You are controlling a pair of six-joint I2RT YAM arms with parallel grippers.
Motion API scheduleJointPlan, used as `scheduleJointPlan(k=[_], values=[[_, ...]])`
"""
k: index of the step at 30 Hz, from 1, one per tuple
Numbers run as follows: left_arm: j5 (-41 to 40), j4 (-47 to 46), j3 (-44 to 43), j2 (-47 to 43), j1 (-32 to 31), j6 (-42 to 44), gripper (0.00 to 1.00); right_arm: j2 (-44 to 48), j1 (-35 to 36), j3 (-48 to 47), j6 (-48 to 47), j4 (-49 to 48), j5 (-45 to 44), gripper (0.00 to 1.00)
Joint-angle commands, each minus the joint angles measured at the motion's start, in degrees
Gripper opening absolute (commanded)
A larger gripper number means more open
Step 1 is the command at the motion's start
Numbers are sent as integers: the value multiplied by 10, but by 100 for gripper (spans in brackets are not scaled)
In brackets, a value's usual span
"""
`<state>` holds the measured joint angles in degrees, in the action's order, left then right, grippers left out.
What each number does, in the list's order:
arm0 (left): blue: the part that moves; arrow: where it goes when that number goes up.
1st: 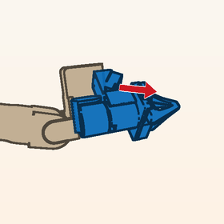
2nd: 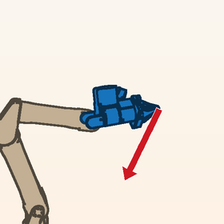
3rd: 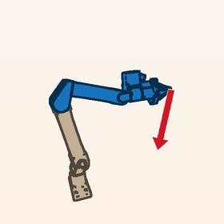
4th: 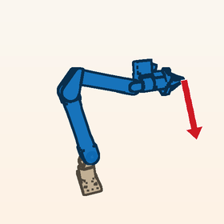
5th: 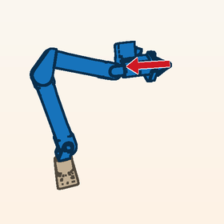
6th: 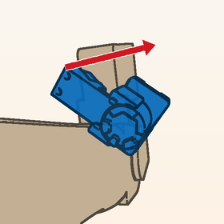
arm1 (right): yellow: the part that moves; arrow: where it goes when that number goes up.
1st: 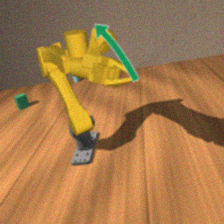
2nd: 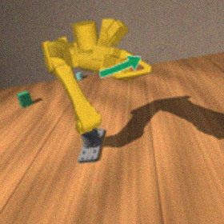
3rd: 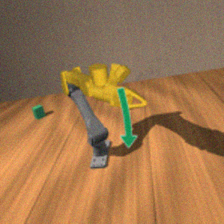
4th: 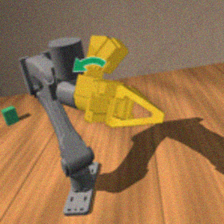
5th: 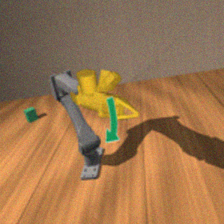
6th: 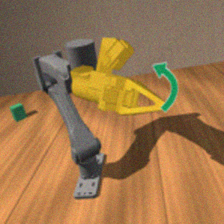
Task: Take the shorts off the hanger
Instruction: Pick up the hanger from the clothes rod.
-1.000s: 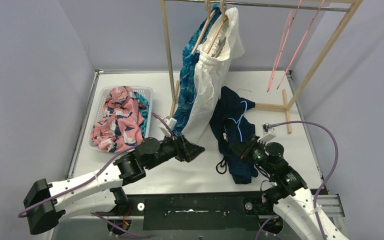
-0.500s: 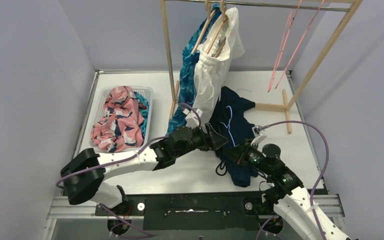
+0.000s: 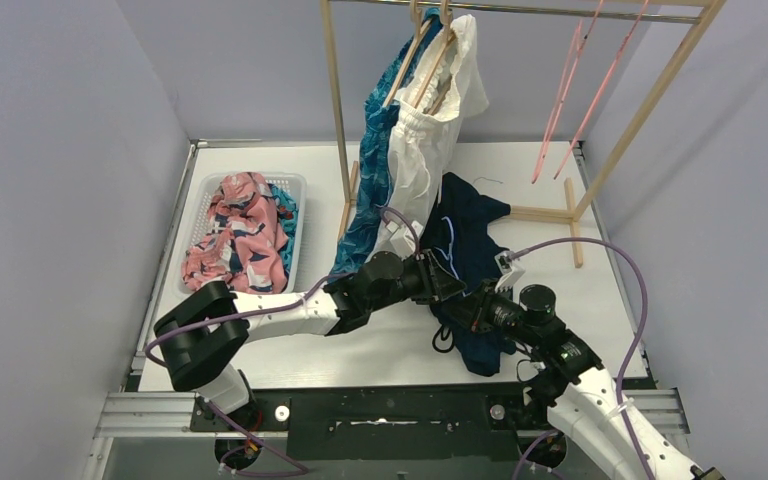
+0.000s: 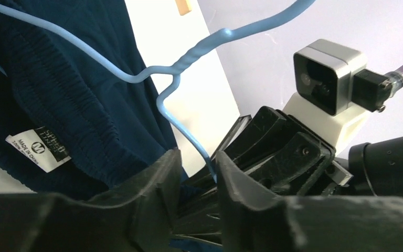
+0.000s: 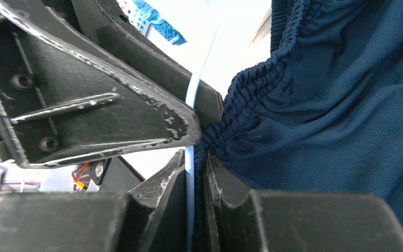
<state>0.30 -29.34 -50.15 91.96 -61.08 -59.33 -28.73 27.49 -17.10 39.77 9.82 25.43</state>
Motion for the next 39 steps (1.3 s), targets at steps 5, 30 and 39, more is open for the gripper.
scheduleJointPlan(k=[5,30,39], values=[[48,-8,-35,0,-2,49,16,20,6,-18,4,-50,28,12],[91,47,-35,-47,4,120,0,83,5,-163,-10,158,-146,55],[119,66,-27,-56,3,132,0,50,5,-196,-4,67,-205,47]])
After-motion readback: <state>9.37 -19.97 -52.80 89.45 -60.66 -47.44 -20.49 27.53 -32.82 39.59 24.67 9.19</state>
